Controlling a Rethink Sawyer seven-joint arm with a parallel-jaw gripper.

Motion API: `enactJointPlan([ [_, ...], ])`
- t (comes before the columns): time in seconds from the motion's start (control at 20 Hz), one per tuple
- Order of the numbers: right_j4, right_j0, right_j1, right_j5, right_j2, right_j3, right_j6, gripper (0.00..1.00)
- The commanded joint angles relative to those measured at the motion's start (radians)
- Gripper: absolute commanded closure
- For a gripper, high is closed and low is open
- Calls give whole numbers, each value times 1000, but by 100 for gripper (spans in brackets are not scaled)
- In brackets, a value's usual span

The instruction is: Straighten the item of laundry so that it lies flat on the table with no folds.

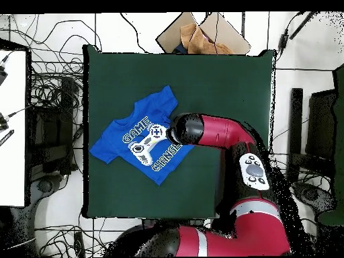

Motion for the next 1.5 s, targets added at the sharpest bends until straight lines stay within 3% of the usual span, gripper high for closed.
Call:
enactJointPlan([
  [0.05,-49,5,44,32,96,-59,-117,100],
  [0.45,-69,39,31,95,44,-108,-103,100],
  [0.8,-105,79,58,-11,-11,-118,-39,100],
  [1.35,-106,72,58,7,6,-113,-35,100],
  [1.5,-139,79,98,-82,0,-121,-26,100],
])
